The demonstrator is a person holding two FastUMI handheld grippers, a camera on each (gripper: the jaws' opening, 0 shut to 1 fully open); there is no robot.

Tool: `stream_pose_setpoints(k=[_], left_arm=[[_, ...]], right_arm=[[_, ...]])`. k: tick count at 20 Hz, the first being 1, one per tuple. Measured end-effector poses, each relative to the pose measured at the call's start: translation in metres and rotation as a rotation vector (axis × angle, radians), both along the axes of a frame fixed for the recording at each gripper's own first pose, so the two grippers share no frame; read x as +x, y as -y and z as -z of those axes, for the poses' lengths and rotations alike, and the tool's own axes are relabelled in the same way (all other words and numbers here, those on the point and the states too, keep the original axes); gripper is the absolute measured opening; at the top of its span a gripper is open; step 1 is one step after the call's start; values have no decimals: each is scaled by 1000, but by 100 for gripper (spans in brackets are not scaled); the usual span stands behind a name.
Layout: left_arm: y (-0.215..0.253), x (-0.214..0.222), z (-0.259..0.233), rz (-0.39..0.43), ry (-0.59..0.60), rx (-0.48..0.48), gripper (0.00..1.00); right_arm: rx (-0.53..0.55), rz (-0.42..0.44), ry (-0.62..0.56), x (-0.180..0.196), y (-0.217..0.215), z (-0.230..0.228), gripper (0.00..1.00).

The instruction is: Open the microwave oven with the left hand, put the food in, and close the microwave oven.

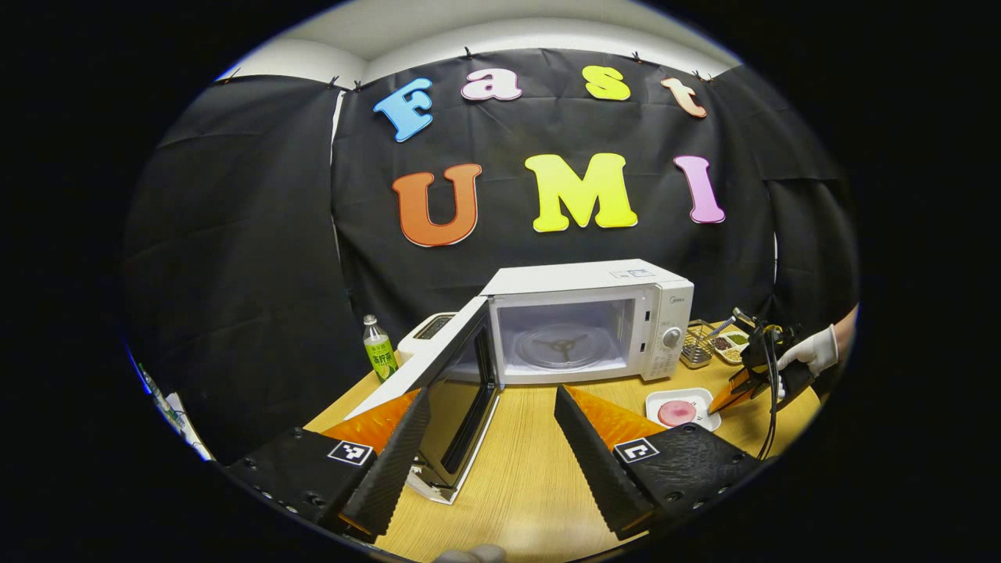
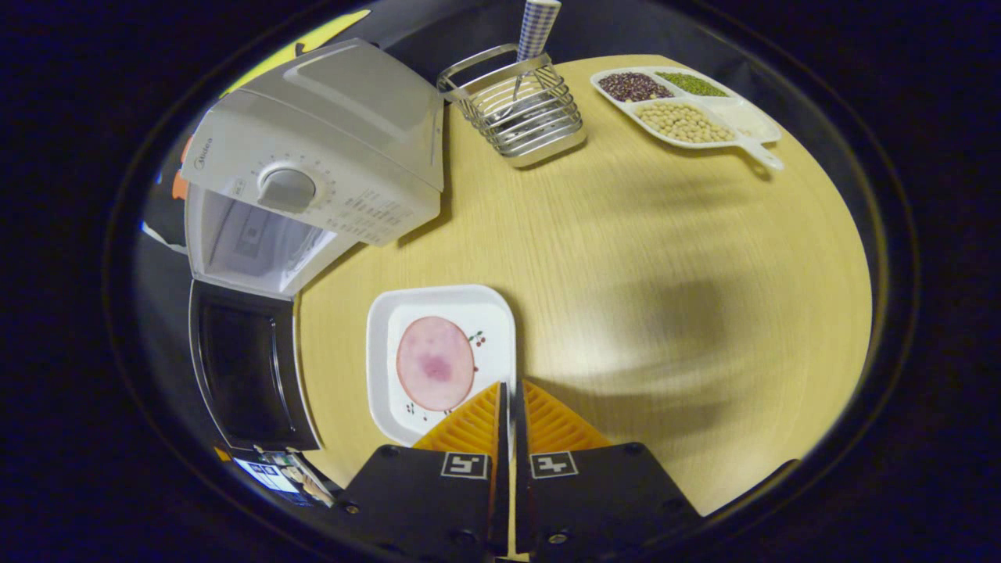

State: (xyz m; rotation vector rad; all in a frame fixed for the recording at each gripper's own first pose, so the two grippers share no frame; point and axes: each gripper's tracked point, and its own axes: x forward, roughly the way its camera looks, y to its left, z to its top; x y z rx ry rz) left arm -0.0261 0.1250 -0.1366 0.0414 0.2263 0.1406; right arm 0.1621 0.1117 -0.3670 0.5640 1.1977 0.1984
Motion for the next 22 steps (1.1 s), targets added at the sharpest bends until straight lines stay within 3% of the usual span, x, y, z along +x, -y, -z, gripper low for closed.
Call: stream_pose_setpoints(k=[11, 16, 18, 21, 22], left_arm=[[-3, 4, 8, 2, -20, -10, 96], [-1, 3, 5, 12, -24, 3, 96], [-1, 1, 7, 12, -39, -2, 96], [-2, -3, 2, 4, -42, 14, 96], [-2, -3, 0, 3, -41, 23, 96]], right_arm=[[30, 42, -8, -1, -4, 5, 4], [195, 119, 85, 6, -14, -12, 0], [266, 159, 119, 8, -19, -21, 4], [357, 248, 155, 8, -25, -36, 0], [368, 275, 163, 6, -27, -39, 3]])
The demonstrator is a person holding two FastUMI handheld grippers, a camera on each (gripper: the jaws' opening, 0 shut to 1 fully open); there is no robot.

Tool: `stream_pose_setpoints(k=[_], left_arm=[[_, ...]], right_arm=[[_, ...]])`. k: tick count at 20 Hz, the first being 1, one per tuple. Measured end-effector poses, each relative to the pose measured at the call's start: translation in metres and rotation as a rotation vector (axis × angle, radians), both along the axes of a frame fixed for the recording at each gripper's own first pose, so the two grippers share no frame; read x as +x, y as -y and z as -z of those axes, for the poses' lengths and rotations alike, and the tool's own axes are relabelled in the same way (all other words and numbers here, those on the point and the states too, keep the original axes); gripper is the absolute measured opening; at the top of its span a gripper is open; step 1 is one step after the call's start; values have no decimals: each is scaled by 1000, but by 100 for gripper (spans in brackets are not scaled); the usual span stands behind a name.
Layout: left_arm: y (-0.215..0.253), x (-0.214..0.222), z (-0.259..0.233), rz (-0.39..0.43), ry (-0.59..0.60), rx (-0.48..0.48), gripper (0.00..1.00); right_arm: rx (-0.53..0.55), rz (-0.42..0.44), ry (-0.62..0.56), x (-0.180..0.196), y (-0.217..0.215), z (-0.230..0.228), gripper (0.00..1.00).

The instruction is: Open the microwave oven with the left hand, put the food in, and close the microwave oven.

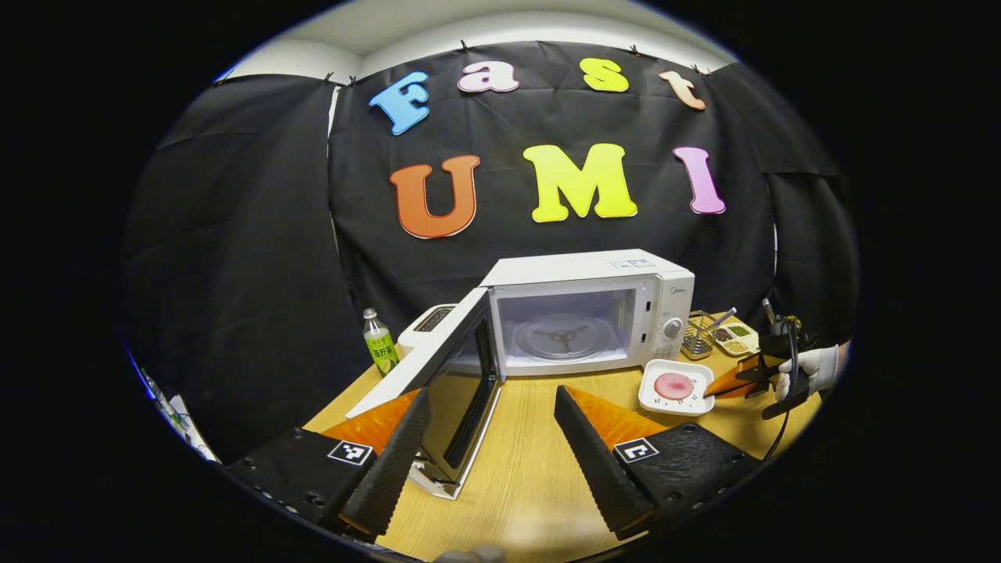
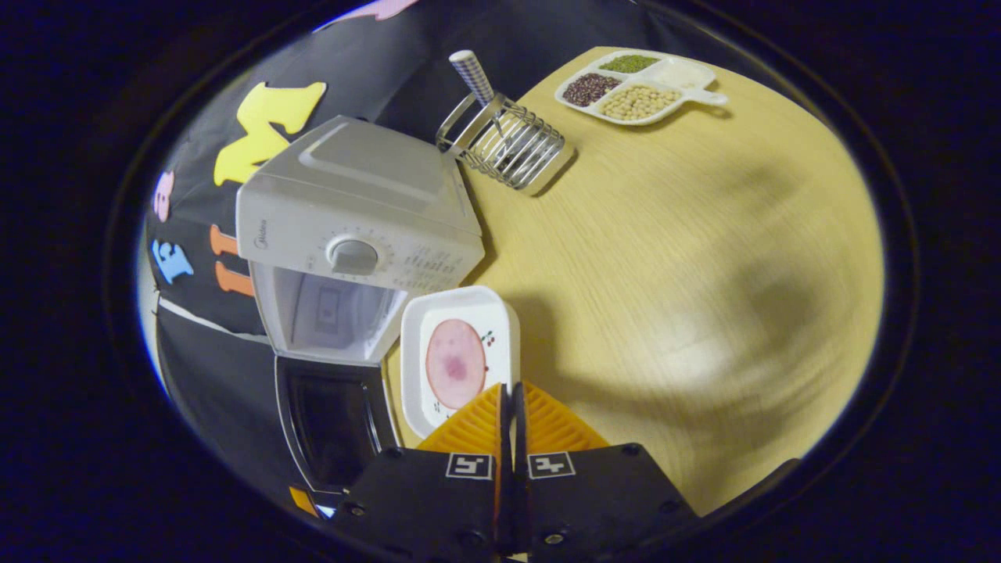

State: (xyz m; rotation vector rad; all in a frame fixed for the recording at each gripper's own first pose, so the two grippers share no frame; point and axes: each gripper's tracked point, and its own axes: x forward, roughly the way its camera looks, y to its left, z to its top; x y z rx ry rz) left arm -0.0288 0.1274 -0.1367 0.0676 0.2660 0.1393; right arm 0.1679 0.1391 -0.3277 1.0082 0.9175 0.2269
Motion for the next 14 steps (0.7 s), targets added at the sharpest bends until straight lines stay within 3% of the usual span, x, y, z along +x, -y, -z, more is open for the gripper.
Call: stream_pose_setpoints(k=[1, 6, 7, 11, 14], left_arm=[[1, 0, -2, 0, 0, 7, 96], [15, 4, -6, 38, -1, 18, 96], [19, 6, -7, 49, 1, 18, 96], [35, 16, -13, 101, 23, 15, 96], [27, 15, -6, 91, 23, 0, 96]], right_arm=[[8, 26, 6, -1, -5, -5, 0], [74, 96, 90, -3, -61, -38, 4], [80, 130, 117, 0, -72, -45, 0], [42, 253, 156, 17, -112, -47, 3], [138, 326, 142, 38, -153, -43, 3]])
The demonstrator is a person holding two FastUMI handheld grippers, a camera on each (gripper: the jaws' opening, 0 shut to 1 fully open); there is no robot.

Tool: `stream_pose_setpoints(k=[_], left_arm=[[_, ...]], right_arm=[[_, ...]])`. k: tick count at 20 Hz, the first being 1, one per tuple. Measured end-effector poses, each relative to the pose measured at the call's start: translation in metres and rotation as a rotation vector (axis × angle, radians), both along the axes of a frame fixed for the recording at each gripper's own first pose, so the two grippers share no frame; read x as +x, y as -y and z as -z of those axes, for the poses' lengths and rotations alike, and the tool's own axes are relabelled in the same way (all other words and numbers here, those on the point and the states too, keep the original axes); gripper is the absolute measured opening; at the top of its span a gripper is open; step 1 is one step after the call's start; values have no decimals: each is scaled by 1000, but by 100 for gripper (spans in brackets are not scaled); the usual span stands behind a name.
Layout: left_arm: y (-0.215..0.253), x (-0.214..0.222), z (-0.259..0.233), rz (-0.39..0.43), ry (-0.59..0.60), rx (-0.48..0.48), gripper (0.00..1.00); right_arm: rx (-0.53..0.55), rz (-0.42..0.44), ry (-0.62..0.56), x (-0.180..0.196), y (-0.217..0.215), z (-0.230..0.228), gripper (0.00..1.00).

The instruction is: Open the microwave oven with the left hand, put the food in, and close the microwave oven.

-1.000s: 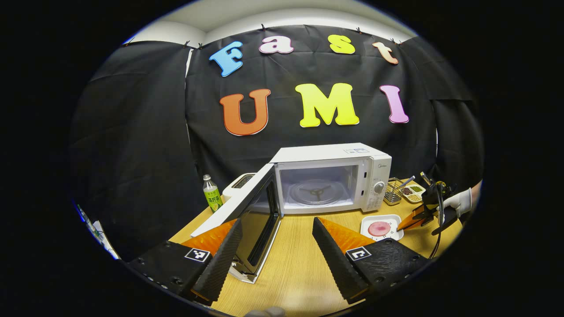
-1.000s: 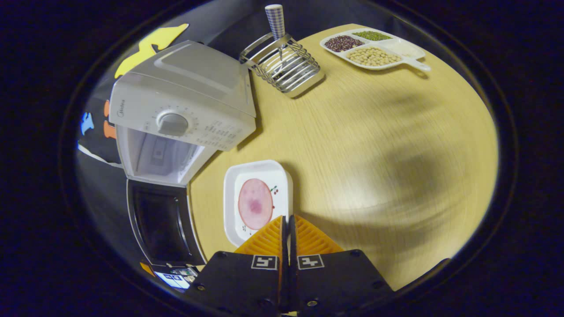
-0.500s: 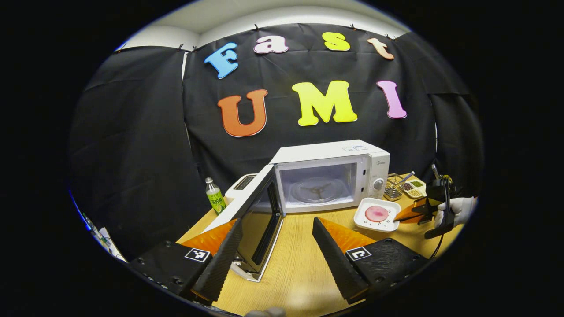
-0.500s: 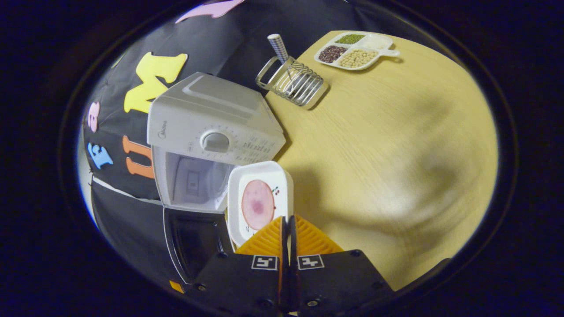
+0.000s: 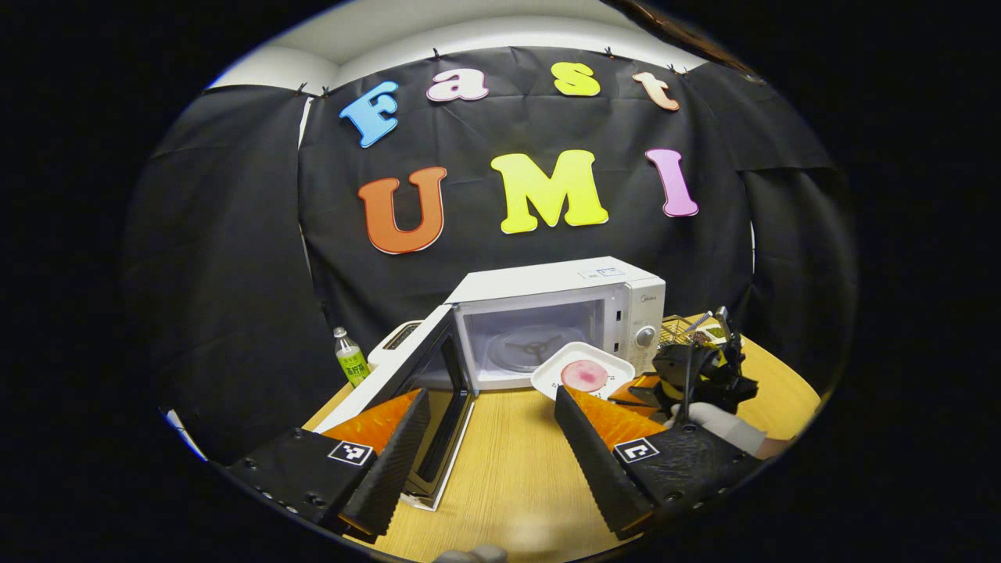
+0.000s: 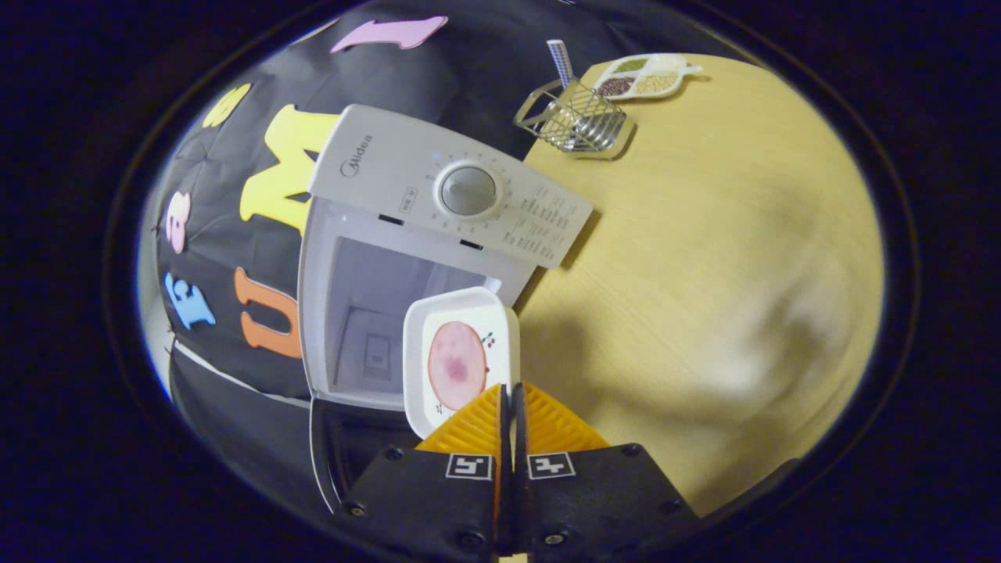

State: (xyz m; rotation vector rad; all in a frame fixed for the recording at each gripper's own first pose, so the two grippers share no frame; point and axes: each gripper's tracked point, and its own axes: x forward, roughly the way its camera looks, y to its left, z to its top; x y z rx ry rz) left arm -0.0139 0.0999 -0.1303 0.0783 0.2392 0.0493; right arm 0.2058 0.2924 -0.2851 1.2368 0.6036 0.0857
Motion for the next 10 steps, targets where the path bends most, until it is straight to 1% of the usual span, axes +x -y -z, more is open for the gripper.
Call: stream_pose_setpoints(k=[2, 5, 6, 7, 8, 10], left_arm=[[-11, -7, 9, -22, -10, -1, 96], [-26, -16, 19, -52, -23, 26, 96], [-28, -17, 21, -54, -27, 30, 96], [-31, -18, 23, -65, -35, 38, 96], [-31, -17, 24, -57, -31, 45, 96], [-32, -15, 24, -53, -30, 67, 96]], right_arm=[[48, 51, 7, 17, -17, -2, 4], [49, 128, 32, 39, -38, -6, 4], [45, 144, 33, 44, -43, -5, 0], [47, 161, 39, 52, -49, -7, 0], [56, 171, 40, 60, -55, -9, 4], [59, 208, 53, 77, -62, -12, 4]])
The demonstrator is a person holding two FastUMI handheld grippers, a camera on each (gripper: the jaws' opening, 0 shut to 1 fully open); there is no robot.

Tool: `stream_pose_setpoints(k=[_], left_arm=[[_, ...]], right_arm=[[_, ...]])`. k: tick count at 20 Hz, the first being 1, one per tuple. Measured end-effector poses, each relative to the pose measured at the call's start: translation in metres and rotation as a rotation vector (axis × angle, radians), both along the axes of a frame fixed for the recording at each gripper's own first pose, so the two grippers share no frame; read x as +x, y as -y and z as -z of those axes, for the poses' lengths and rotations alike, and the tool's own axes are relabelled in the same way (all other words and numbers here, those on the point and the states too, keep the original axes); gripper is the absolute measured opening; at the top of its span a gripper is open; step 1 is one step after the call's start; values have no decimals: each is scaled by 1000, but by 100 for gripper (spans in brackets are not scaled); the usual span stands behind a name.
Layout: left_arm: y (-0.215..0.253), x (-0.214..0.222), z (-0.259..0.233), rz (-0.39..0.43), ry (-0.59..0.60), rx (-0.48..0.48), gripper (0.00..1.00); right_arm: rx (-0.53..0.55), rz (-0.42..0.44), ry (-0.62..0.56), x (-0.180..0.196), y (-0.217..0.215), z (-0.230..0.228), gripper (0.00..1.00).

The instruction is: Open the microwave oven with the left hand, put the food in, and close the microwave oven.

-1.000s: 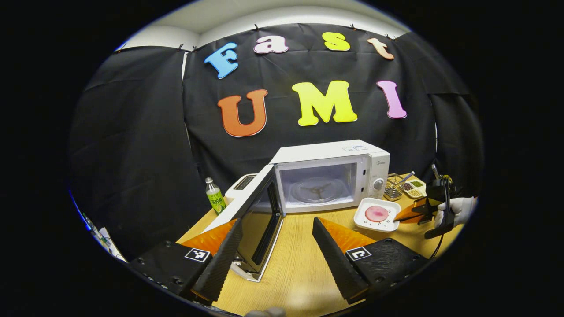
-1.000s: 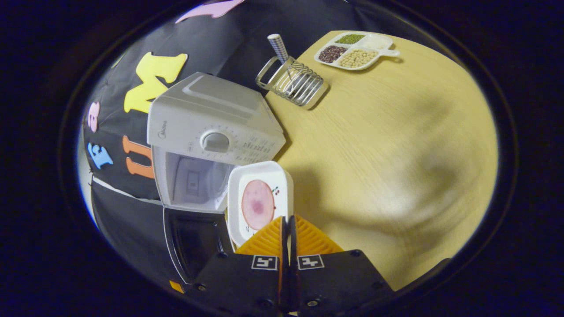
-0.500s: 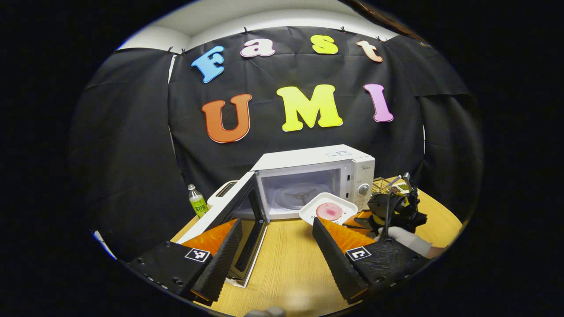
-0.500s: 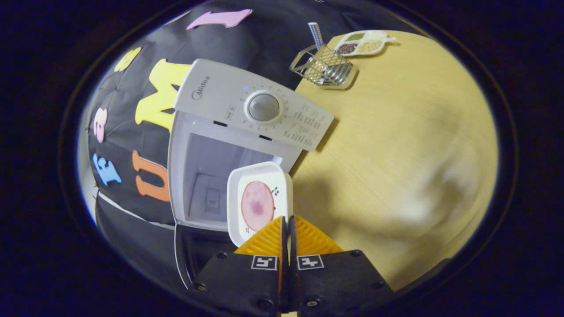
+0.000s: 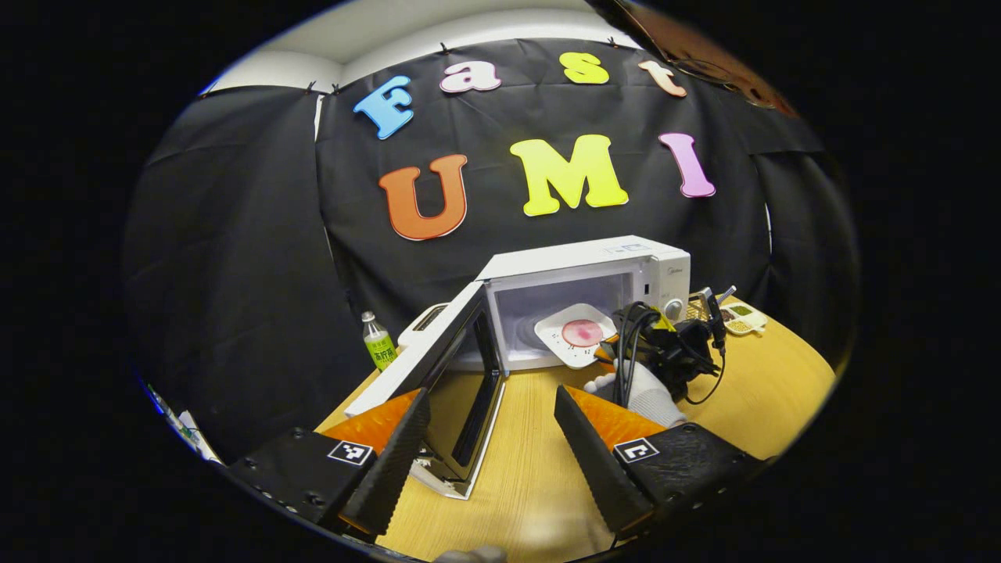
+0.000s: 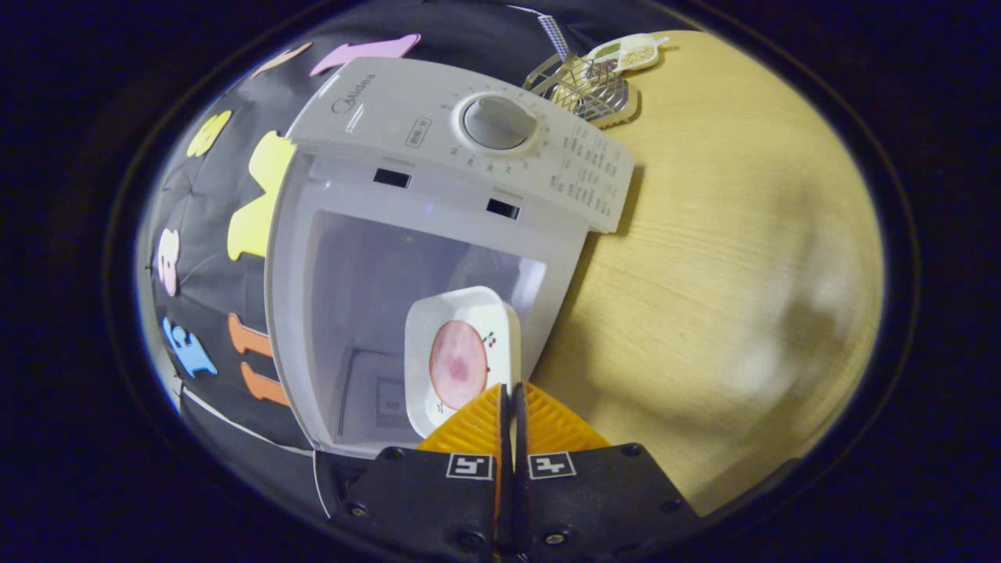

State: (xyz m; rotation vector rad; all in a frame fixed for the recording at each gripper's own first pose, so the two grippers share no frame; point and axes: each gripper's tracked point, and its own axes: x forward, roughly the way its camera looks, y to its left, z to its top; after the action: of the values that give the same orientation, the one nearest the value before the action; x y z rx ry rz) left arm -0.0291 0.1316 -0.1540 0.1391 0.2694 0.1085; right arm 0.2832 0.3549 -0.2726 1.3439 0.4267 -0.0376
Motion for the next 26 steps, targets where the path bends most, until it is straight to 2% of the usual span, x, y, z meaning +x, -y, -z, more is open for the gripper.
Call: stream_pose_setpoints(k=[4, 5, 6, 7, 12, 13, 14, 15, 16, 17, 19, 21, 23, 24, 26], left_arm=[[-1, 2, 3, 3, -8, -26, 96], [0, 2, 2, 8, -6, -31, 96], [1, 3, 1, 10, -6, -24, 96], [0, 3, 2, 13, -6, -14, 96], [0, 4, 2, 23, -2, -17, 96], [2, 3, 2, 23, -2, -24, 96], [3, 3, 3, 25, -4, -27, 96], [4, 2, 4, 27, -5, -24, 96], [5, 1, 4, 29, -5, -21, 96], [5, 0, 3, 29, -3, -21, 96], [3, -1, -2, 19, 9, -22, 96], [0, -2, -10, 9, 22, -26, 96], [-2, 0, -25, 8, 47, -15, 96], [-9, 1, -33, 2, 61, 1, 96], [-20, -2, -47, -8, 89, 25, 96]], right_arm=[[4, 48, 1, 32, -16, 0, 3], [-1, 53, -9, 41, -19, 3, 0], [6, 62, -14, 48, -22, 5, 4], [20, 70, -23, 53, -25, 5, 3], [-16, 112, 12, 66, -29, -1, 5], [8, 114, 31, 68, -29, -3, 0], [35, 119, 59, 73, -27, -7, 11], [52, 124, 92, 71, -25, -13, 15], [40, 119, 119, 70, -22, -19, 6], [20, 105, 149, 69, -22, -27, 24], [-32, 59, 189, 58, -24, -42, 32], [-85, 11, 207, 41, -22, -52, 67], [-217, -65, 238, 14, -14, -60, 83], [-332, -114, 255, -1, -7, -62, 92], [-554, -188, 304, -32, 12, -77, 93]])
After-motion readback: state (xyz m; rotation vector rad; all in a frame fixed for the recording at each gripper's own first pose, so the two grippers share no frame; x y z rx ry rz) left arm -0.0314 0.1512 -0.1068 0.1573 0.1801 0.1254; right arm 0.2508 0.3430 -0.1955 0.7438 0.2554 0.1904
